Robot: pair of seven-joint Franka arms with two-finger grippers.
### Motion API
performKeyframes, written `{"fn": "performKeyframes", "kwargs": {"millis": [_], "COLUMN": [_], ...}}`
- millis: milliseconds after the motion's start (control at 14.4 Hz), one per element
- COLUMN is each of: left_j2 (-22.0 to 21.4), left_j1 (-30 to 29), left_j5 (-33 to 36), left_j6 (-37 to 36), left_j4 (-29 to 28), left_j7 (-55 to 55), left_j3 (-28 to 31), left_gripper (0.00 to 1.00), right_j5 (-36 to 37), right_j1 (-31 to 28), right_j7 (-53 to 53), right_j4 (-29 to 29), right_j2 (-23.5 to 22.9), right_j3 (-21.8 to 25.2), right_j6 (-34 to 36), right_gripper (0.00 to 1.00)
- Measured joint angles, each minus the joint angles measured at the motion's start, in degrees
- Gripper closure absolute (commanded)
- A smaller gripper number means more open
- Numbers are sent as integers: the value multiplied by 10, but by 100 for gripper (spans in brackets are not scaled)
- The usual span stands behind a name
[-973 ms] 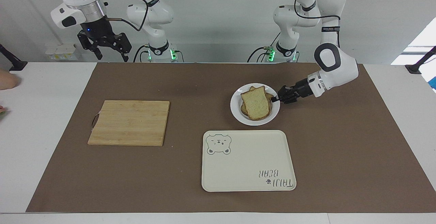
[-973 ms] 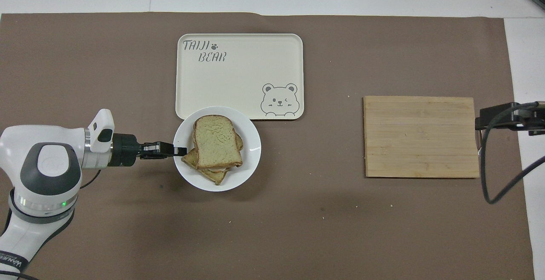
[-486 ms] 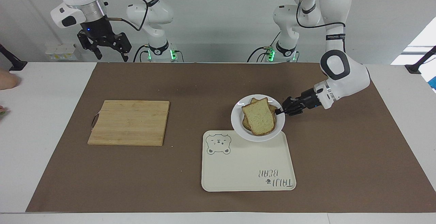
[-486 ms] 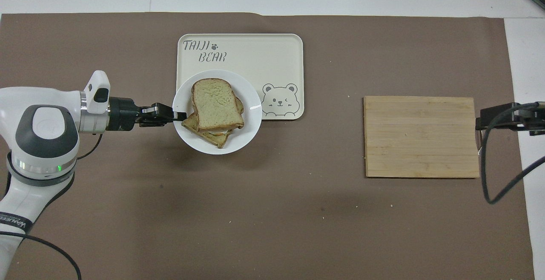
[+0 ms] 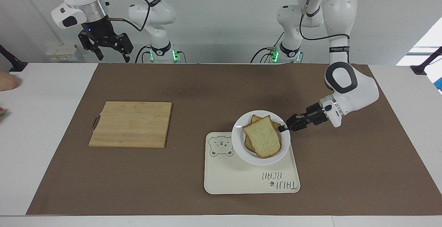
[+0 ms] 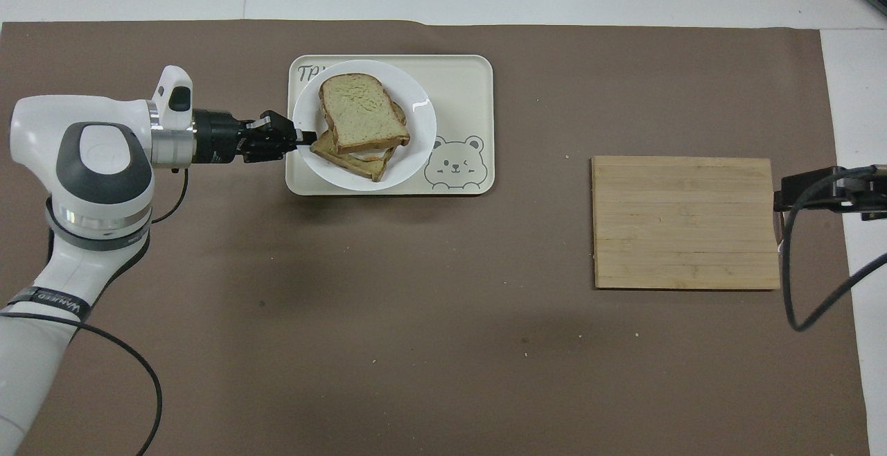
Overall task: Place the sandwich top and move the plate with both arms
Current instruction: 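Slide the plate with the left gripper onto the bear tray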
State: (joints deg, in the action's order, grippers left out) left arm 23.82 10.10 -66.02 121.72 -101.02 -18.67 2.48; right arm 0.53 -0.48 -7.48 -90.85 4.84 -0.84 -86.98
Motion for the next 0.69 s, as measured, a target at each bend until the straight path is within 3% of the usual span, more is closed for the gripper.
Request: {"fn": "performKeyframes", "kwargs": {"millis": [278, 695], "left_j2": [81, 107], "left_j1": [0, 2], "left_j5": [-19, -10], "left_j6": [47, 56], "left_j4": [74, 74], "left_j7": [13, 14], "left_j3": [-32, -34], "left_gripper": [100, 100], "right_j5": [0, 0], "right_j1": [0, 0], "right_j7": [0, 0], "right_j4": [0, 0], "right_j2": [0, 0], "right_j3": [0, 0], "right_j6": [0, 0], "right_gripper": [0, 0]}}
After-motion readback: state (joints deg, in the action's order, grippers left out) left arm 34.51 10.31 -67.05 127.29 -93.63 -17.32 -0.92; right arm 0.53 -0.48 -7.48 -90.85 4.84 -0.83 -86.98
